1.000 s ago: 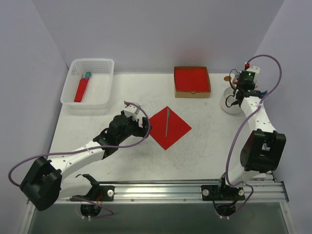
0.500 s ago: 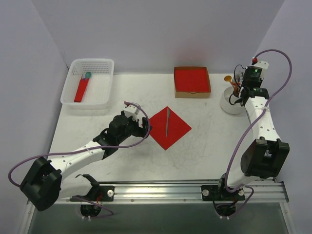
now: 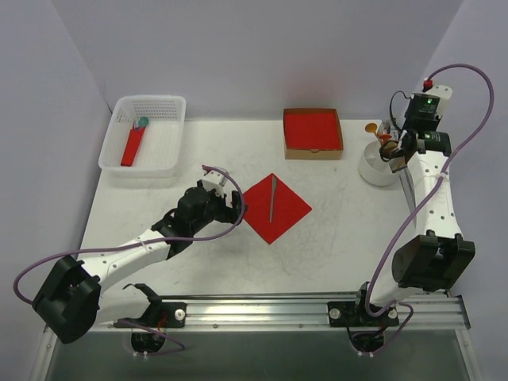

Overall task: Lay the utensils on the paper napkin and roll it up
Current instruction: Pick up the utensils from the container, then place the utensils on the napkin.

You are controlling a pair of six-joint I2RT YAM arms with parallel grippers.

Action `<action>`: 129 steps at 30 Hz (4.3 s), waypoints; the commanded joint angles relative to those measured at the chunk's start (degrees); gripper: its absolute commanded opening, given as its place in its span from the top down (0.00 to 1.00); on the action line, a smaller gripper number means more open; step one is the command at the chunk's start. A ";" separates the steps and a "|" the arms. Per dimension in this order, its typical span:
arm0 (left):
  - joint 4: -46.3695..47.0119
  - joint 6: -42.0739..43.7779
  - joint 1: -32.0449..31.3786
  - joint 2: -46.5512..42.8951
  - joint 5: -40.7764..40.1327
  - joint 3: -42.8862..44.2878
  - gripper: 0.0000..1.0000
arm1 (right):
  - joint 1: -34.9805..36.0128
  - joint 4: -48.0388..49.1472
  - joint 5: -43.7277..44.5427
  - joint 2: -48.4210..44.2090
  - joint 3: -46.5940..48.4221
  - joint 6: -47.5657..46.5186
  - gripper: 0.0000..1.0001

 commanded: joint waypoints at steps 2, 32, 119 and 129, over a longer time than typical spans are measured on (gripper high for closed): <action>1.51 0.68 -0.20 -1.10 0.48 1.93 0.06 | 0.12 -9.80 4.79 -1.05 8.54 0.95 1.00; 3.00 5.59 0.68 -7.26 22.35 7.91 0.06 | 29.99 -18.35 -14.97 -11.41 1.11 8.86 1.00; -11.06 -19.68 0.24 25.87 9.09 26.45 0.98 | 45.30 -4.29 -1.88 -30.40 -19.11 17.74 0.44; -11.50 -23.05 -0.64 35.28 9.36 33.04 0.98 | 42.13 0.10 -3.37 -30.57 -27.38 19.68 0.52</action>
